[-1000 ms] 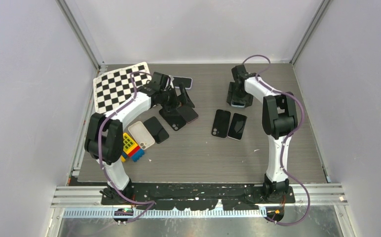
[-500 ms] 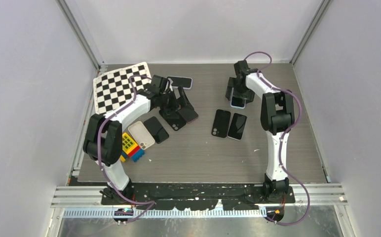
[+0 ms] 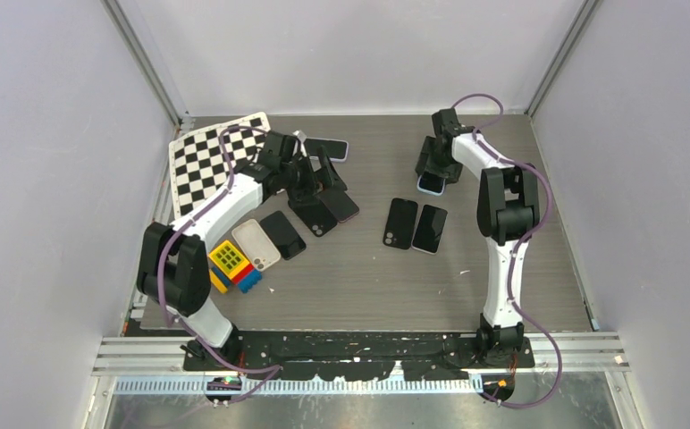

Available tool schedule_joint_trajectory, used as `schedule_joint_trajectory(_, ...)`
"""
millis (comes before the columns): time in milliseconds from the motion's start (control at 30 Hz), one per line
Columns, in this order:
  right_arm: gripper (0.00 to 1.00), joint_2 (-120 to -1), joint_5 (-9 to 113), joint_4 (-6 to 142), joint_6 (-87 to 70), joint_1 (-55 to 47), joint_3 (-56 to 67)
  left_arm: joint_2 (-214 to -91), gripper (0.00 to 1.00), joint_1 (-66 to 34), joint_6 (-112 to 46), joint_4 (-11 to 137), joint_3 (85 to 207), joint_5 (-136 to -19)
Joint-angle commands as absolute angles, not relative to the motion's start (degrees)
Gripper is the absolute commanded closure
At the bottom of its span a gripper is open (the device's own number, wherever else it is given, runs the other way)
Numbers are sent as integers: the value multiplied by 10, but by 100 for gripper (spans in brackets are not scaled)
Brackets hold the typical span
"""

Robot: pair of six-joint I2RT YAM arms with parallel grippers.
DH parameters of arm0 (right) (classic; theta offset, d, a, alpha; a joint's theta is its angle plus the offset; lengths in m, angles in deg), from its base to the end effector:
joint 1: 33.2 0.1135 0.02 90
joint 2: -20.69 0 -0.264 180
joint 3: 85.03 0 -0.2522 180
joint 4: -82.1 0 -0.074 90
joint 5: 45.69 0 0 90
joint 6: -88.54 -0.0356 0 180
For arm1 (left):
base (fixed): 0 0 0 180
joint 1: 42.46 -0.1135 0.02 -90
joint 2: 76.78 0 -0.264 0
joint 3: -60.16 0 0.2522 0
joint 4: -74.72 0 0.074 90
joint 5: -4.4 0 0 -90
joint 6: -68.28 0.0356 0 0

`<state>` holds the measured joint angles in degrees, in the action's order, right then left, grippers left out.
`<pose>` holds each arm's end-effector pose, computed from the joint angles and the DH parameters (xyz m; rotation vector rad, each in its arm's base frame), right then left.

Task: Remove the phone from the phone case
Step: Pick up the phone at the center of the board.

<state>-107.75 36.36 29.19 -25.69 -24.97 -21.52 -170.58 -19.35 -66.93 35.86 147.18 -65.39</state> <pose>0.4731 0.0634 0.1692 0.4145 2.6506 -0.0118 0.3291 -0.1538 0.2704 -0.3041 2.5146 -0.9509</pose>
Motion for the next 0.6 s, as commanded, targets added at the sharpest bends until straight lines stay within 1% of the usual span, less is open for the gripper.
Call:
schedule_joint_trajectory(0,62,-999,421,398,-282,-259,-173,-1671,0,-197,-645,373,1471,-668)
schedule_joint_trajectory(67,63,-969,487,428,-290,-260,-162,-1661,0,-198,-641,374,1468,-678)
schedule_joint_trajectory(267,64,-885,613,514,-319,-250,-103,-1624,0,-203,-628,378,1461,-699)
schedule_joint_trajectory(467,65,-798,669,576,-317,-190,-26,-1565,0,-208,-576,447,1452,-680)
schedule_joint_trajectory(567,64,-754,666,598,-306,-138,5,-1527,0,-208,-548,465,1446,-710)
